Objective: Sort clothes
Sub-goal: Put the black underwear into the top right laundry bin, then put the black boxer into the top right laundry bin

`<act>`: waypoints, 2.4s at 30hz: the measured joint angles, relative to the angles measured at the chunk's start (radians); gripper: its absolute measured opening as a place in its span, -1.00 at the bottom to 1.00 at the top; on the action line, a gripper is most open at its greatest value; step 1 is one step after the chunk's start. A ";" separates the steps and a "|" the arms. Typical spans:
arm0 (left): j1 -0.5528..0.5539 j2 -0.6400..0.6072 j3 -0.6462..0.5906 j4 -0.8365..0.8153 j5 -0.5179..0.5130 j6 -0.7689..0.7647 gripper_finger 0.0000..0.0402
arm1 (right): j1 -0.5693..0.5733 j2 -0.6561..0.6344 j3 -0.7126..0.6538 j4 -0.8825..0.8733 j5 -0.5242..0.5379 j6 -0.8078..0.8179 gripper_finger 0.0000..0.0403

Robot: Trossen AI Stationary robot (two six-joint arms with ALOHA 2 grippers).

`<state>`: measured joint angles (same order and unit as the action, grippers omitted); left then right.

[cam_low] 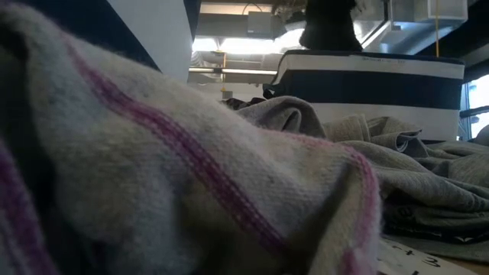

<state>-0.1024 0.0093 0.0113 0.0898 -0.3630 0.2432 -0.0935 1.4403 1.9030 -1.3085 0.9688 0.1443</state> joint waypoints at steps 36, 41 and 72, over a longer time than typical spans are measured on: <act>0.000 0.001 0.000 0.000 0.000 -0.001 -0.99 | -0.417 0.004 -0.347 -0.009 -0.425 -0.095 0.15; 0.000 0.001 0.000 0.006 0.000 0.000 -0.99 | -0.417 0.004 -0.347 -0.005 -0.442 -0.066 0.35; 0.000 0.001 0.000 -0.004 0.000 0.000 -0.99 | 0.274 0.039 -0.097 0.054 -0.400 0.192 0.30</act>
<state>-0.1024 0.0101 0.0113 0.0856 -0.3630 0.2428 0.1802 1.4797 1.8057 -1.2547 0.5689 0.3363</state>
